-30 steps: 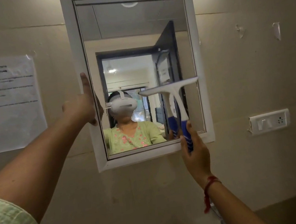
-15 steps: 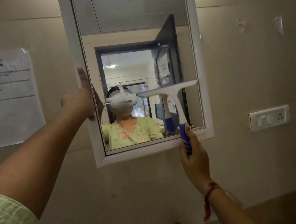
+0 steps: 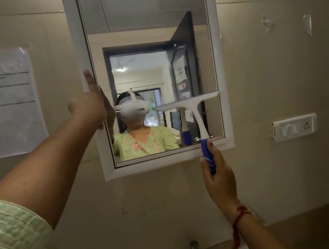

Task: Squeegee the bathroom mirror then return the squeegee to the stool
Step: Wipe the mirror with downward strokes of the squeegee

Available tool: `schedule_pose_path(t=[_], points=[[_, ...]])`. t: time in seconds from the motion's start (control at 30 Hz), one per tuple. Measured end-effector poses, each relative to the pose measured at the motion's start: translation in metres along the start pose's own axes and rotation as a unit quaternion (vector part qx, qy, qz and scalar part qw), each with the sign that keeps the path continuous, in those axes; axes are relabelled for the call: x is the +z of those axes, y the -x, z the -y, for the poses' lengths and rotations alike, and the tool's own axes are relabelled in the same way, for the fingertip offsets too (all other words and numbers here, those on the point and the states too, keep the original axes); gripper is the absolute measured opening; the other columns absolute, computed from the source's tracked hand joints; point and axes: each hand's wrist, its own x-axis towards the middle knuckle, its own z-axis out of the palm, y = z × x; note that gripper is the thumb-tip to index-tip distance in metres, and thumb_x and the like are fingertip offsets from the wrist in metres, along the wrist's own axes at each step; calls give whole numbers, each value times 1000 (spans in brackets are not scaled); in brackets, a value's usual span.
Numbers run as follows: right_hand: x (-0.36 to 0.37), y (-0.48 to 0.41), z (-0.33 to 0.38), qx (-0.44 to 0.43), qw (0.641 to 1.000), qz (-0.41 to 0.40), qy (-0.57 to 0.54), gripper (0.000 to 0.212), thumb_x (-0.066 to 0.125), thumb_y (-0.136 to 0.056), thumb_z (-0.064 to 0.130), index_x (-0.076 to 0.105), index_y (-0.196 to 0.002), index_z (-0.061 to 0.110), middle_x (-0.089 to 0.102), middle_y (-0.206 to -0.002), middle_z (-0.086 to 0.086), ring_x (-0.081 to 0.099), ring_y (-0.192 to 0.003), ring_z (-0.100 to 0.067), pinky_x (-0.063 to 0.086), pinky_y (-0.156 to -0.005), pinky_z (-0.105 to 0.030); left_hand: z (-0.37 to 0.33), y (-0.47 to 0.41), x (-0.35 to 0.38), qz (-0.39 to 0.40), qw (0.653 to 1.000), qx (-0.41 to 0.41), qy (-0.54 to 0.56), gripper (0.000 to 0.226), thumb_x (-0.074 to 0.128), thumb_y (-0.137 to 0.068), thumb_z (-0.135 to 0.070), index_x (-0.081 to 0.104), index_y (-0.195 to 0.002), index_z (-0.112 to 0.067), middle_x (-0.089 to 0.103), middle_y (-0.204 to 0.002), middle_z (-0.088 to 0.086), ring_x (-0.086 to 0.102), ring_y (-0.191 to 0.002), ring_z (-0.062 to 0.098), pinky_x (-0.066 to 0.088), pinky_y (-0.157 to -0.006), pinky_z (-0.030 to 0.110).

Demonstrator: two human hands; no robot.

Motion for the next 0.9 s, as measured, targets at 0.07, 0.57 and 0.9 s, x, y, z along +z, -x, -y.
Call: schedule_pose_path(t=[0.07,0.57,0.9], points=[[-1,22,-8,11,1000,19,4,50,47,-89,30,25,-134,38,60,-102,-3,57,-67,-5,46,-52,-11,0,1,1,0,1000,1,1,122,71,-81,-13,-36,-139,-14,59,-113,28,58,-99,41,45,-80,47],[-7,40,-9,23,999,44,4,54,46,-88,31,22,-136,39,56,-96,3,56,-63,-5,46,-50,-10,1,-4,2,7,1000,-1,-21,123,73,-79,-18,-33,-140,-10,64,-100,21,60,-88,35,34,-63,38],[-4,2,14,6,1000,20,-1,47,43,-92,34,25,-134,40,53,-85,8,55,-60,-7,43,-50,-15,4,-3,3,-4,1000,10,-28,124,74,-78,-18,-33,-140,-10,62,-107,25,60,-93,39,45,-73,43]])
